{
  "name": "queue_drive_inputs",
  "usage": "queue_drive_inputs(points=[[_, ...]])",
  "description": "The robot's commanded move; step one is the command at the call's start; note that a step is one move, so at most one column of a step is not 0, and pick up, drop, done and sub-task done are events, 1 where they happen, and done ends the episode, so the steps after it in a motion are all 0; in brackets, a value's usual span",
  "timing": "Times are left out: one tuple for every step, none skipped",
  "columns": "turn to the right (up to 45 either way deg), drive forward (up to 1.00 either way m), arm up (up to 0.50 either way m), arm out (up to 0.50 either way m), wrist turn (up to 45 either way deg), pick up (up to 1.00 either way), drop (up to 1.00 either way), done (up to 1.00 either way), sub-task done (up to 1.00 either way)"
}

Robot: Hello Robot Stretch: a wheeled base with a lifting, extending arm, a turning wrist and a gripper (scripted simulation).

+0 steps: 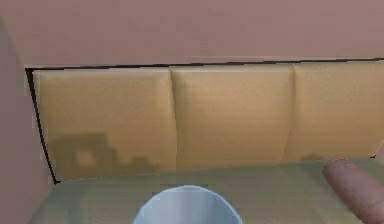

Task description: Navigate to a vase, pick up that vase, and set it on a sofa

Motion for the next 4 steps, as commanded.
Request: queue_drive_inputs(points=[[-27.0, 0.0, 0.0, 0.0, 0.0, 0.0, 0.0, 0.0, 0.0], [45.0, 0.0, 0.0, 0.0, 0.0, 0.0, 0.0, 0.0, 0.0], [21.0, 0.0, 0.0, 0.0, 0.0, 0.0, 0.0, 0.0, 0.0], [-45.0, 0.0, 0.0, 0.0, 0.0, 0.0, 0.0, 0.0, 0.0]])
